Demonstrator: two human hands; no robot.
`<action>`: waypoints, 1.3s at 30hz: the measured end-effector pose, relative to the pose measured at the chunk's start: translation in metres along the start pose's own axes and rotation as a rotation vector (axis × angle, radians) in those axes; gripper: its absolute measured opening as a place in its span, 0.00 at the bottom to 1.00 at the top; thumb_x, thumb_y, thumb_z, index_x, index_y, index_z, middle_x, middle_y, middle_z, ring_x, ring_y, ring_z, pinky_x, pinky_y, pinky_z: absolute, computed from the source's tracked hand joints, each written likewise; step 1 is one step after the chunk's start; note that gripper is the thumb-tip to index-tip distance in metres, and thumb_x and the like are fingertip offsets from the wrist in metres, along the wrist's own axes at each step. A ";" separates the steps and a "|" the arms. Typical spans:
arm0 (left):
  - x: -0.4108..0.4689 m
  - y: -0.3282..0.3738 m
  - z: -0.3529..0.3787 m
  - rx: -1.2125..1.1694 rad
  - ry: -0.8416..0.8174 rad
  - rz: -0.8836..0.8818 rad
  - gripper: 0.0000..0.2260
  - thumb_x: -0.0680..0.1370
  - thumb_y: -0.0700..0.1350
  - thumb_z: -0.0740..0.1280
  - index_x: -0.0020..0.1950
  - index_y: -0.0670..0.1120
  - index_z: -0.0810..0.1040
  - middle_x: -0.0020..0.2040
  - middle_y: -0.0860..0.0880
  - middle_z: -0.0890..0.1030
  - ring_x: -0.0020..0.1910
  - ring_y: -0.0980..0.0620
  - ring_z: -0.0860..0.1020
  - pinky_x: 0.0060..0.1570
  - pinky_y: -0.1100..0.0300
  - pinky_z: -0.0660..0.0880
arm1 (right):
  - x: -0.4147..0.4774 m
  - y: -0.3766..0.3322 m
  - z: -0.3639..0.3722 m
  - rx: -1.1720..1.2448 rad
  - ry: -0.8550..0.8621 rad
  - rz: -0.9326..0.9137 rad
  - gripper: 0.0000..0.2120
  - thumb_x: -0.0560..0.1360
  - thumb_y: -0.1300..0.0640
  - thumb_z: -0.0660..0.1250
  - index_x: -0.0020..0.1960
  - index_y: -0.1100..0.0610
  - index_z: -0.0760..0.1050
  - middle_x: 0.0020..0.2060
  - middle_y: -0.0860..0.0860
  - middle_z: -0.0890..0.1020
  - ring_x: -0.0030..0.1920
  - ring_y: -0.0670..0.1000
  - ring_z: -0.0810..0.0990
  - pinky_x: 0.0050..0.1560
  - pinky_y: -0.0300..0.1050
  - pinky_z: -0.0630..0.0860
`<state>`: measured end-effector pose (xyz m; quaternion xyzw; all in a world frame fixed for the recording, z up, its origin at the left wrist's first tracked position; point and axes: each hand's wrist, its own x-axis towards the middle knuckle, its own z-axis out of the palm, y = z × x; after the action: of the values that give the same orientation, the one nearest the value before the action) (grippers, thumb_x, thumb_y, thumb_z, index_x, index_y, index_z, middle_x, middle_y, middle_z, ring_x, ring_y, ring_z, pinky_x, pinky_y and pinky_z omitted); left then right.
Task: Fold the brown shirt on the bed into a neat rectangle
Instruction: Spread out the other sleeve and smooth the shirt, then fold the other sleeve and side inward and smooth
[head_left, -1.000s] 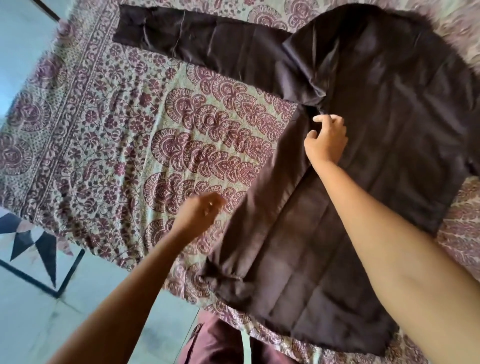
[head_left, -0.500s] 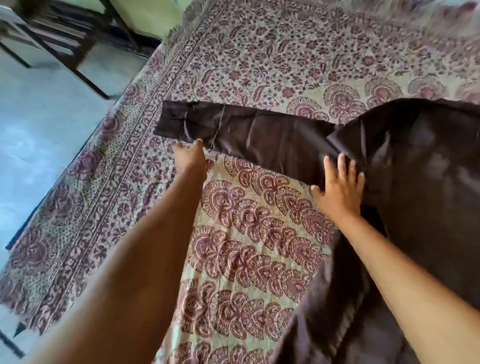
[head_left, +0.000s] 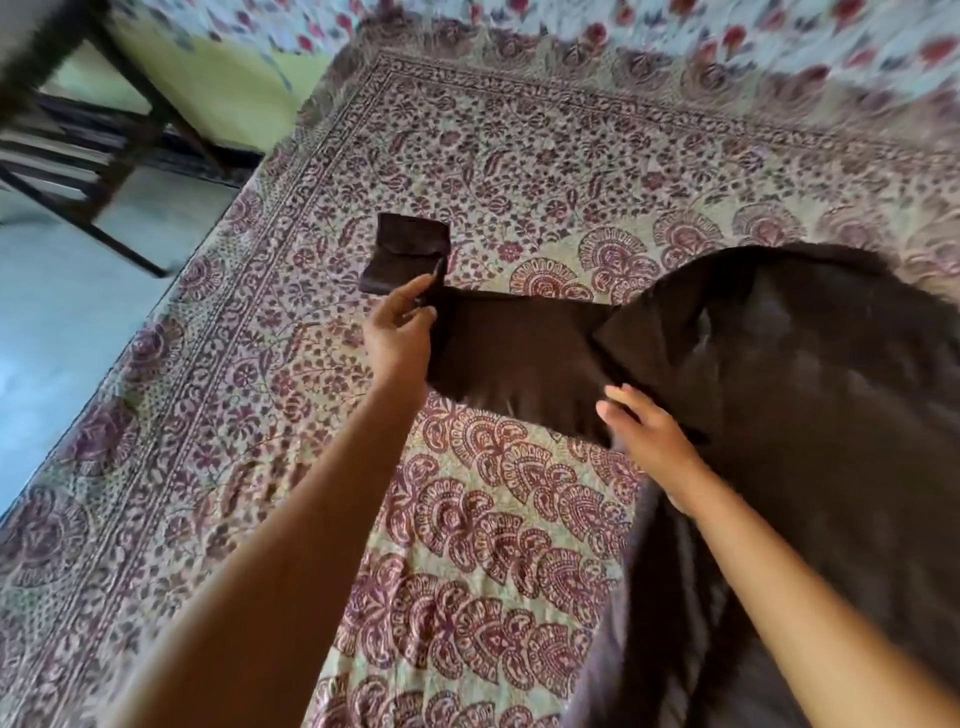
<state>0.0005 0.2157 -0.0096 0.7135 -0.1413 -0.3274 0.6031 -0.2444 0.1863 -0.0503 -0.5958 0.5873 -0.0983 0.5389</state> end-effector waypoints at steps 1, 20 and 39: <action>-0.019 0.005 0.014 0.010 -0.096 0.029 0.16 0.74 0.32 0.64 0.53 0.51 0.81 0.39 0.54 0.81 0.37 0.57 0.76 0.40 0.62 0.77 | -0.002 -0.007 -0.005 0.240 -0.018 0.033 0.20 0.79 0.53 0.59 0.69 0.58 0.67 0.70 0.55 0.68 0.66 0.48 0.68 0.62 0.35 0.61; -0.231 -0.050 0.170 0.802 -0.377 0.317 0.14 0.73 0.34 0.63 0.52 0.47 0.82 0.47 0.42 0.83 0.46 0.43 0.80 0.43 0.58 0.73 | -0.130 0.120 -0.318 0.114 1.090 0.210 0.14 0.77 0.56 0.63 0.55 0.67 0.74 0.52 0.64 0.79 0.54 0.61 0.77 0.45 0.50 0.68; -0.174 -0.068 0.206 0.971 -0.355 0.371 0.14 0.75 0.36 0.62 0.56 0.47 0.80 0.54 0.42 0.80 0.52 0.42 0.78 0.47 0.56 0.71 | -0.075 0.171 -0.291 -0.280 0.973 0.054 0.19 0.72 0.62 0.65 0.62 0.62 0.72 0.61 0.62 0.74 0.61 0.64 0.70 0.58 0.56 0.66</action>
<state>-0.2739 0.1776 -0.0349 0.8068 -0.4992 -0.2279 0.2189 -0.5861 0.1395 -0.0247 -0.5323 0.7930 -0.2709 0.1200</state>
